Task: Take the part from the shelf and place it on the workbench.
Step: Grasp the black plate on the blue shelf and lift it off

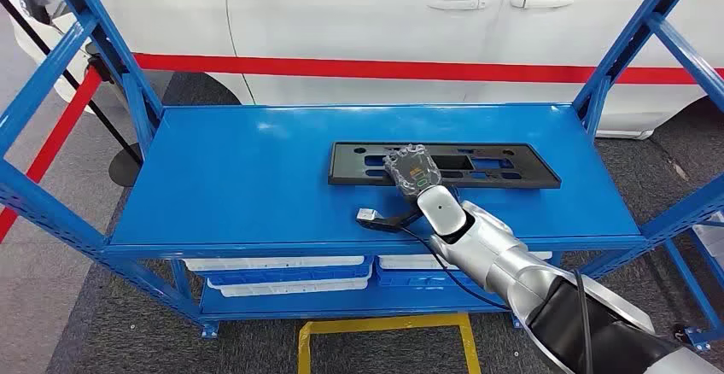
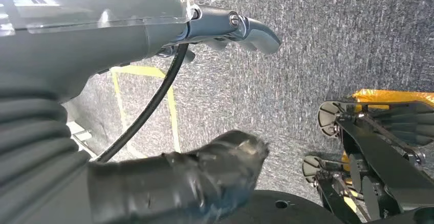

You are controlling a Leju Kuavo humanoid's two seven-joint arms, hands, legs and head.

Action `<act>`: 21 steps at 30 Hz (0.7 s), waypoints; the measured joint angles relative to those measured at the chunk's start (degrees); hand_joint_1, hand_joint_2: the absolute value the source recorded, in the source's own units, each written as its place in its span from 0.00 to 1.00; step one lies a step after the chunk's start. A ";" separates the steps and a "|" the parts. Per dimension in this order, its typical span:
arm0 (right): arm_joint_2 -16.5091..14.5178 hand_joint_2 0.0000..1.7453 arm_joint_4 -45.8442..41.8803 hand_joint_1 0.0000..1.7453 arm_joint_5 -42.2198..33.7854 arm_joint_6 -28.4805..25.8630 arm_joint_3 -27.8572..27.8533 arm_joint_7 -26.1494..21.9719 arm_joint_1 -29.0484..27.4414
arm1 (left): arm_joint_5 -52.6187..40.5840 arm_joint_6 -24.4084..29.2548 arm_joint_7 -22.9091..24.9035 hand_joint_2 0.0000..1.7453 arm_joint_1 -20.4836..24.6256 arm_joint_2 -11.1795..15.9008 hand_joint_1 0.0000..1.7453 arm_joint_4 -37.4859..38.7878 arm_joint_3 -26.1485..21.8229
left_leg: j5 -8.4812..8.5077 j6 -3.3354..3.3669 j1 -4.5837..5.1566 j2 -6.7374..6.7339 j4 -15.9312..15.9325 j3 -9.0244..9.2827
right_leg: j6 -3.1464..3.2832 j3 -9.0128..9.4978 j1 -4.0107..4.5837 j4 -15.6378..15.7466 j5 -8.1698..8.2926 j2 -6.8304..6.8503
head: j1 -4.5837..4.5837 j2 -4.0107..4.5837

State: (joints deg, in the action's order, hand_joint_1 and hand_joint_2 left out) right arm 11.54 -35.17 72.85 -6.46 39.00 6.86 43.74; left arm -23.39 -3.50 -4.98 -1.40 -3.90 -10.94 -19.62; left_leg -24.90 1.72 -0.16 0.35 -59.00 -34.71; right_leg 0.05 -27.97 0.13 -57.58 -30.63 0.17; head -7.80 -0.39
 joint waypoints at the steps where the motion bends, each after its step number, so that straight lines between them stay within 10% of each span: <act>1: 0.01 1.00 -0.05 1.00 -0.01 0.01 -0.02 -0.08 -0.04 | 0.01 -0.04 0.00 1.00 -0.03 -0.02 0.00 -0.05 -0.03 | 0.00 0.00 0.00 0.00 0.00 0.00 | 0.00 0.00 0.00 0.00 0.00 0.00 | 0.00 0.00; 21: 0.49 1.00 -2.31 1.00 -2.90 0.59 -0.08 -3.37 -1.32 | -0.12 0.64 1.66 1.00 -0.56 -0.52 0.00 -1.48 -2.48 | 0.00 0.00 0.00 0.00 0.00 0.00 | 0.00 0.00 0.00 0.00 0.00 -0.01 | 0.00 0.00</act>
State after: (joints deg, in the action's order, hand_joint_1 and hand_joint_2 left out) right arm 12.03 -37.47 69.95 -5.87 38.92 3.50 42.41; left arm -23.51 -2.85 -3.33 -1.96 -4.42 -12.42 -22.10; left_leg -24.90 1.72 -0.16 0.35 -59.00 -34.71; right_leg 0.05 -27.97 0.13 -57.58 -30.63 0.16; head -7.80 -0.39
